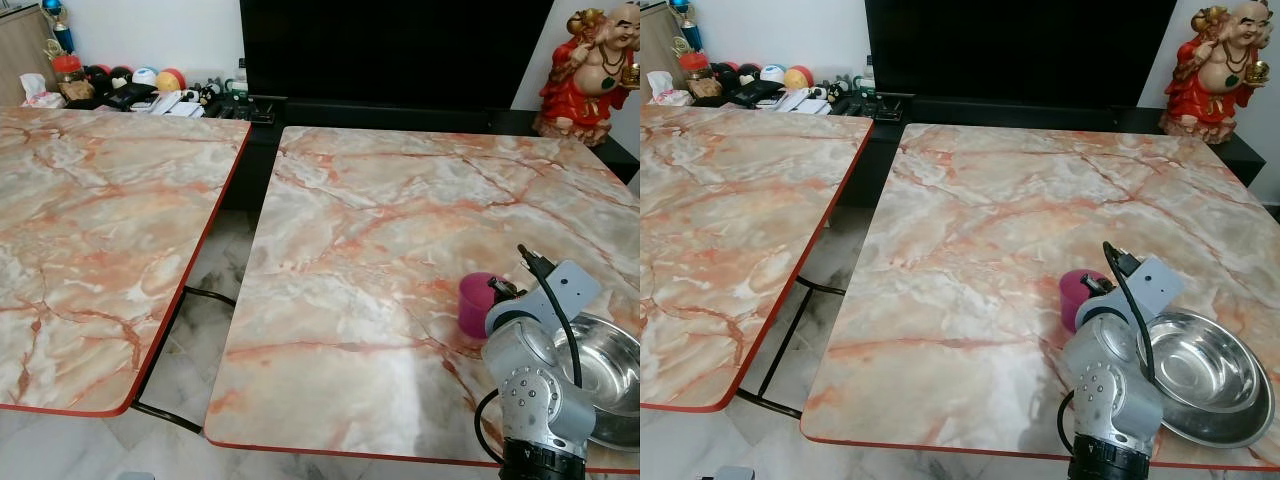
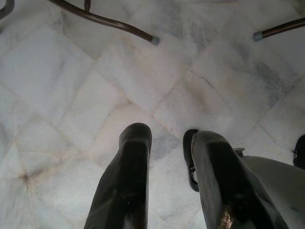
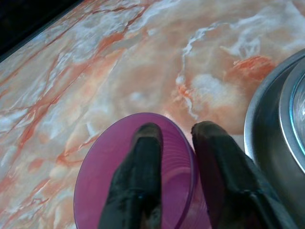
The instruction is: Setting the table
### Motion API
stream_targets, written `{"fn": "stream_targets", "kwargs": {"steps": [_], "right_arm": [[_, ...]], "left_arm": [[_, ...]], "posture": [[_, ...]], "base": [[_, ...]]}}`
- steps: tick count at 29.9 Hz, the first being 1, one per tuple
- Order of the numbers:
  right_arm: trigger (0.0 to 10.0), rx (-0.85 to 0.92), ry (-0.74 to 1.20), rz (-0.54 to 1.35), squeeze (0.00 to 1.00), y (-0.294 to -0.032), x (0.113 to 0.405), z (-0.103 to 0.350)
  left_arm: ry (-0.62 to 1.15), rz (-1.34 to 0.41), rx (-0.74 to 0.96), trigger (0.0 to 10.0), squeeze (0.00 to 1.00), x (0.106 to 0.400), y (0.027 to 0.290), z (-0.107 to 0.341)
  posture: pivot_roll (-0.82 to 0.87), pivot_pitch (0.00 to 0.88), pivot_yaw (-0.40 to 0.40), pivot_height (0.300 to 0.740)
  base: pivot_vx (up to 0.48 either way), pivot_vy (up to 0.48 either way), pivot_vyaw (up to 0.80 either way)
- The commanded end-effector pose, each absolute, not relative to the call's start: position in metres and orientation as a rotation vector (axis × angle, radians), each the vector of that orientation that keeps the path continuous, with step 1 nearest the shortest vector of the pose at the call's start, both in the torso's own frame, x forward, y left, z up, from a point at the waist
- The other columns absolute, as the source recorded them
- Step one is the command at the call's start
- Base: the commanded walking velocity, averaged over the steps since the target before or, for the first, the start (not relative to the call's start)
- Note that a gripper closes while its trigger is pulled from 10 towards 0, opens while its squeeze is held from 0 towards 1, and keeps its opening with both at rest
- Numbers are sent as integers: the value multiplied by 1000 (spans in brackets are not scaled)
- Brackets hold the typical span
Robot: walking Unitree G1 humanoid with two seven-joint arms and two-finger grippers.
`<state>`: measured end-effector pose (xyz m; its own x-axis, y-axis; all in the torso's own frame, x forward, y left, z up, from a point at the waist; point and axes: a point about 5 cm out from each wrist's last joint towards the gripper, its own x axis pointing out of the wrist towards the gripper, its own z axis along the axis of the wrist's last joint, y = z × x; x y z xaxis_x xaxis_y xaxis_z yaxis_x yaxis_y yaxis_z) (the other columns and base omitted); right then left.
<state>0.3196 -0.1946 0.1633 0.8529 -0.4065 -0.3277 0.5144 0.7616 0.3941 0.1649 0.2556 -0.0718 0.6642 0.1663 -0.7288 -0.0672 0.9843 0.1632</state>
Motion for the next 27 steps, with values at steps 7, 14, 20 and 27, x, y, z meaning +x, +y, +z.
{"fn": "stream_targets", "kwargs": {"steps": [7,14,20,27], "right_arm": [[10000,500,247,-510,412,-193,319,160],[10000,507,252,-513,502,-191,319,159],[10000,499,247,-541,502,-196,318,159],[10000,482,241,-561,0,-198,316,159]], "left_arm": [[883,117,139,10000,0,154,255,-78],[883,113,140,10000,0,154,254,-78],[883,113,140,10000,0,154,253,-78],[882,113,143,10000,0,154,254,-78]], "posture": [[-36,110,-15,740],[-36,111,-15,740],[-37,112,-15,740],[-35,113,-14,740]], "base": [[0,0,0],[0,0,0],[0,0,0],[0,0,0]]}}
